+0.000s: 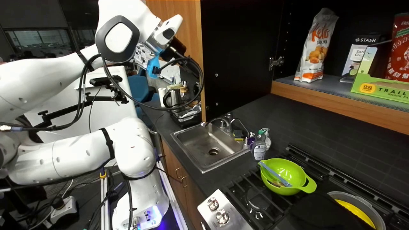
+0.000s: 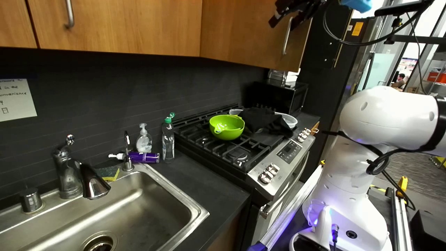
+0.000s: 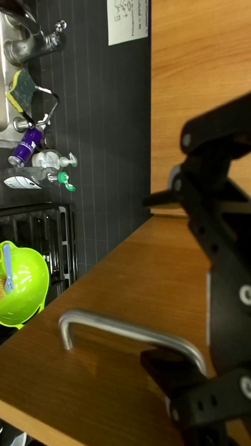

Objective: Open the left door of the top rightmost cabinet

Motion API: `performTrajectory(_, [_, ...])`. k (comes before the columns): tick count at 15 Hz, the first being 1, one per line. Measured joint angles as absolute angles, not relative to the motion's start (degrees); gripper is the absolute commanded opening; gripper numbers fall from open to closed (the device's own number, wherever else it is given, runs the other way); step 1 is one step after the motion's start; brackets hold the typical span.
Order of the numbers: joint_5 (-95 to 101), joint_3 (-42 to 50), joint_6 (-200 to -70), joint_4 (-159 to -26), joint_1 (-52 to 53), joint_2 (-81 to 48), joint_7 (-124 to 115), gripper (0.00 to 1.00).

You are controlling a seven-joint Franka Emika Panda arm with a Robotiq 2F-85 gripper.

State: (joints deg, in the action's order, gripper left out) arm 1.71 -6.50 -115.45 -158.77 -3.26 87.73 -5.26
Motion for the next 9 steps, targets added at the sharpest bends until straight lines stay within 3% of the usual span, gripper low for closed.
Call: performTrajectory(9, [1.7, -12.1, -114.7, -158.8, 0.6, 87.9, -7.5, 1.00])
